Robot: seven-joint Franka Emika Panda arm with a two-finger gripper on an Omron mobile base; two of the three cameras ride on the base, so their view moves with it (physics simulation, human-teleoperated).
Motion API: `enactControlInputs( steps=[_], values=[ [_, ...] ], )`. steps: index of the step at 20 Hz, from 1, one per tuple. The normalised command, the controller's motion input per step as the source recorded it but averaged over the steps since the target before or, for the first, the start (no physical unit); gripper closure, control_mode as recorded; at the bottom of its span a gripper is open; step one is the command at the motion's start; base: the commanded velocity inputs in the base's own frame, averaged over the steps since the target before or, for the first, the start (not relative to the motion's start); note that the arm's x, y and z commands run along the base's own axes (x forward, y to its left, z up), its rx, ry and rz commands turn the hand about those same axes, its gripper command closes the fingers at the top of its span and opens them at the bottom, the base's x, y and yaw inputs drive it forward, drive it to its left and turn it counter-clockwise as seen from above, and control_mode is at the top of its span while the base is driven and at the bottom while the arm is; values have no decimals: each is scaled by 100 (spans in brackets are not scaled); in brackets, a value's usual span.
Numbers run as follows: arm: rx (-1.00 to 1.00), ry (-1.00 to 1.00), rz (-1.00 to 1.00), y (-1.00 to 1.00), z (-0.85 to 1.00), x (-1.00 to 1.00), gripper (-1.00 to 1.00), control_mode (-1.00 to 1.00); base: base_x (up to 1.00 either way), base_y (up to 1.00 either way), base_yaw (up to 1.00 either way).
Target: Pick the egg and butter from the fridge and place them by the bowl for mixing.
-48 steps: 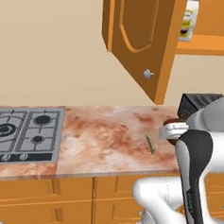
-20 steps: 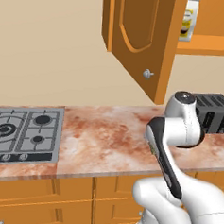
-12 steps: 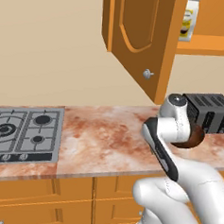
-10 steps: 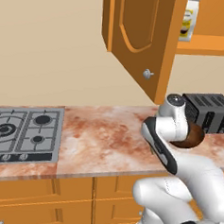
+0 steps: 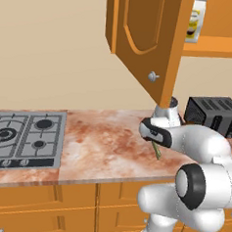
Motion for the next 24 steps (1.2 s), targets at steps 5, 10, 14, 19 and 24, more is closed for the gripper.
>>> enactControlInputs(
  steps=[5, 10, 14, 19, 24],
  values=[
    [-1, 8, -1, -4, -9, 8, 100, -100, 0, 0, 0],
    [0, 0, -12, -22, -11, 5, 100, -100, 0, 0, 0],
    [0, 0, -8, -2, -2, 0, 100, -100, 0, 0, 0],
    [0, 0, -6, -2, -11, 12, 100, -100, 0, 0, 0],
    [0, 0, 0, -14, -26, 23, 100, -100, 0, 0, 0]
  ],
)
